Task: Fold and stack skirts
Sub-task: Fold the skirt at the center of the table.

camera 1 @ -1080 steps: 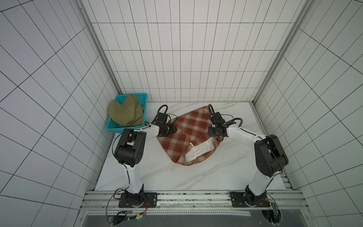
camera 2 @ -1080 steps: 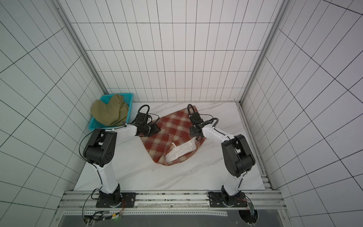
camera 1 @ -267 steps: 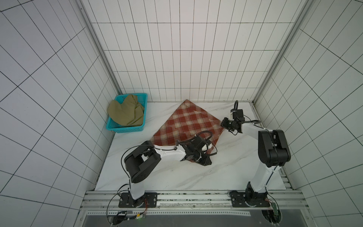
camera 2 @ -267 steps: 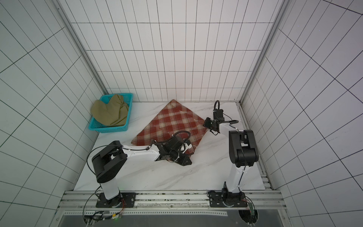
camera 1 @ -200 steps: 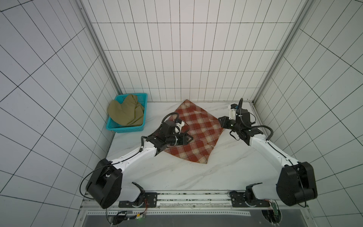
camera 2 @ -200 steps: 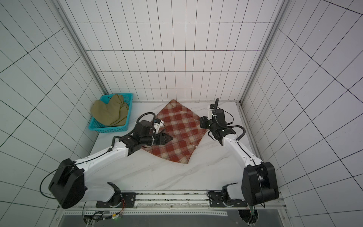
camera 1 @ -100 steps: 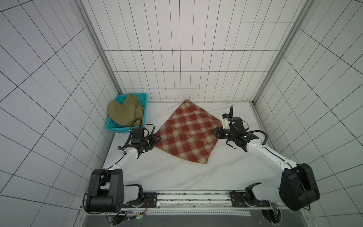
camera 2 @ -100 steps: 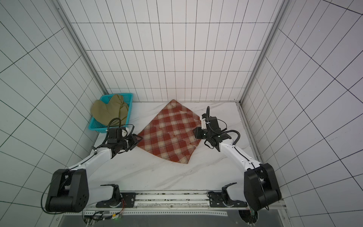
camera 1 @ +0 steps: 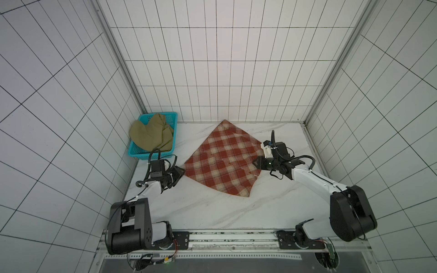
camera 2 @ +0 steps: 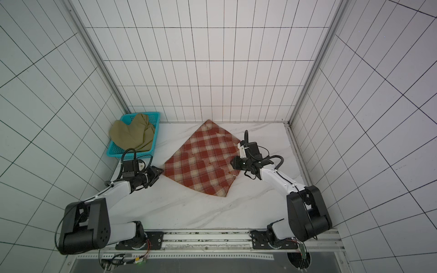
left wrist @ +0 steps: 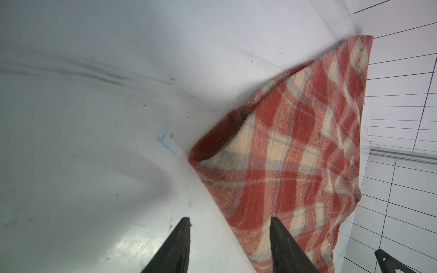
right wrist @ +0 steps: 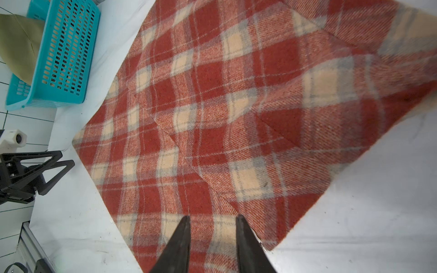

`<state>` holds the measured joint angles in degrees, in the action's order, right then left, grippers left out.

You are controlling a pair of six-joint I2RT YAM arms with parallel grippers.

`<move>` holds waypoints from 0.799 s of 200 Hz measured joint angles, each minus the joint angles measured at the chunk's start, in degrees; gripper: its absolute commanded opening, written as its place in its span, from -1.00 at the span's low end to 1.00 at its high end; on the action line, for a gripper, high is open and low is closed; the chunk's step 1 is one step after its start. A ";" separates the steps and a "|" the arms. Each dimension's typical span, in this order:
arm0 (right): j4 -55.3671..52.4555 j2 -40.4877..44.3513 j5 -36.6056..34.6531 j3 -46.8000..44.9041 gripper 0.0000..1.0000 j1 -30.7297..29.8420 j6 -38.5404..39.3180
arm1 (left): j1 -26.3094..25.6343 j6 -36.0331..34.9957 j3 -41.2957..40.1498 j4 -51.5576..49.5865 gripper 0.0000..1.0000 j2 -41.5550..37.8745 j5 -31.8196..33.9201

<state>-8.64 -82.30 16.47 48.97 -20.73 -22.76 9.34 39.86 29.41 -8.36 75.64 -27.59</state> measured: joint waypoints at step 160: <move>-1.11 -2.99 0.79 0.07 -0.34 -0.28 0.00 | 0.00 2.82 -3.65 15.30 -0.15 7.50 1.60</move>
<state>-9.76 -85.30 17.26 49.04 -21.02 -22.76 9.34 42.68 25.76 6.94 83.13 -26.00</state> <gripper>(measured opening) 0.328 0.441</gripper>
